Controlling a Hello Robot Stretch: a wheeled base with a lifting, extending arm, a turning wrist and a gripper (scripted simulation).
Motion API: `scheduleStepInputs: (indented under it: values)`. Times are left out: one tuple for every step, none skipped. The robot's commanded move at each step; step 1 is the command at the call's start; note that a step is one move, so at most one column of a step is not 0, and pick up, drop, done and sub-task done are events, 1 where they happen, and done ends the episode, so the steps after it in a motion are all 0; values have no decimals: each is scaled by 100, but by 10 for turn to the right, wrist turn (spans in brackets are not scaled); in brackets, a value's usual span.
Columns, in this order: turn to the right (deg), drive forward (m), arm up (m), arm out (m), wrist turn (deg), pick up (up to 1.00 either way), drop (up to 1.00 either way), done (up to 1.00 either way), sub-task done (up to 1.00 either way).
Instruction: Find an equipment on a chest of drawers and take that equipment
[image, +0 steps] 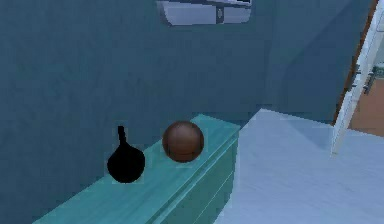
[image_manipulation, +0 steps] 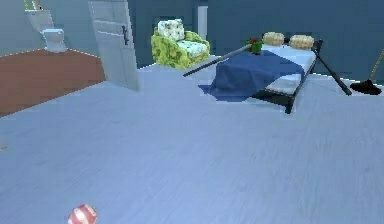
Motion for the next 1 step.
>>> scheduleStepInputs:
  values:
    - [210,0,0,0,0,0,0,0,0]
